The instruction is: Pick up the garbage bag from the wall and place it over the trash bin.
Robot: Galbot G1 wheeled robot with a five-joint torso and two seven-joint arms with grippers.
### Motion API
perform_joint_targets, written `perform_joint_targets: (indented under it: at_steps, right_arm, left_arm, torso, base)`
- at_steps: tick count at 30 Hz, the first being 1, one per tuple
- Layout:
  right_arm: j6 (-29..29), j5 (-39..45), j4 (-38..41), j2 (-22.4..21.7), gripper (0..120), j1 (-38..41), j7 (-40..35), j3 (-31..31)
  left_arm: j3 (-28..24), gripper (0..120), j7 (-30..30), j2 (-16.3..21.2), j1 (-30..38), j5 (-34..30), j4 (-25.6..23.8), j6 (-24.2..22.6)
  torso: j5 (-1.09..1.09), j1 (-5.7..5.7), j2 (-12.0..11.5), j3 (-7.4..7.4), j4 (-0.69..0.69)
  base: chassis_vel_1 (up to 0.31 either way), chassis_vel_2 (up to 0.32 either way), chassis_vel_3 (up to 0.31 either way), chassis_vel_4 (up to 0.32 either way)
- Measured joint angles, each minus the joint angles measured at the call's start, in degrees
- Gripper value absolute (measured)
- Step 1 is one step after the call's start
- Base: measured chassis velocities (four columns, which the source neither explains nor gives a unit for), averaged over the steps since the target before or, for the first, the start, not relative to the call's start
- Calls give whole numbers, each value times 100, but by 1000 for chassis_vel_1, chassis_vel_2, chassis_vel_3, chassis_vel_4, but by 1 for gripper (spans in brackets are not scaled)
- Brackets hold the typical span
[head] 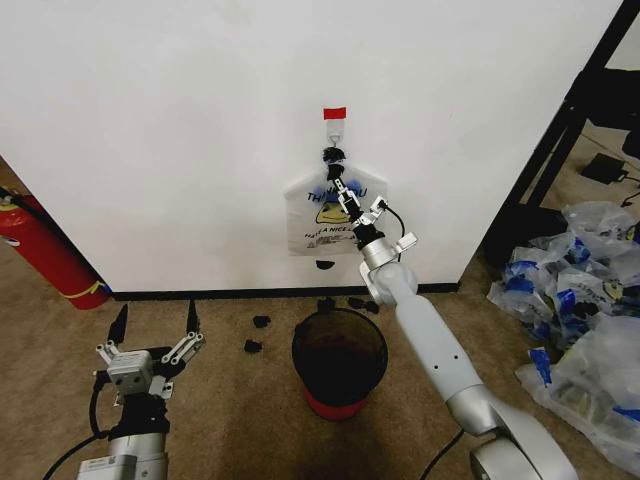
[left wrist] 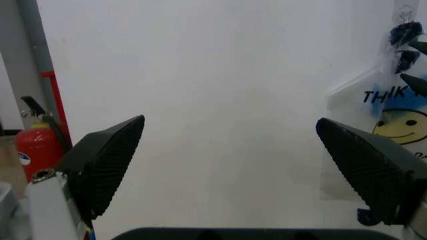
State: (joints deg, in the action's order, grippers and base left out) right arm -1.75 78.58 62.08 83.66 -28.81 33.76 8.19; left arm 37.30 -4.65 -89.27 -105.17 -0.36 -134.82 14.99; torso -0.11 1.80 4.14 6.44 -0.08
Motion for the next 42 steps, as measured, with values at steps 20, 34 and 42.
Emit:
perform_joint_targets:
  at_steps: [20,34,42]
  right_arm:
    - [-14,-118,-291,147,38,142,129,136]
    - [-41,-284,-456,190,11,231,156,186]
    - [-44,-338,-333,95,0,150,163,156]
  left_arm:
    - [-4,100,0,-18,-30,33,-4,26]
    - [47,100,-21,41,-49,15,-35,40]
    - [53,100,-26,99,-27,-19,-42,35]
  torso:
    - [0,0,0,0,0]
    - [0,0,0,0,0]
    - [1,0,0,0,-1]
  base:
    - [0,0,0,0]
    - [0,0,0,0]
    - [0,0,0,0]
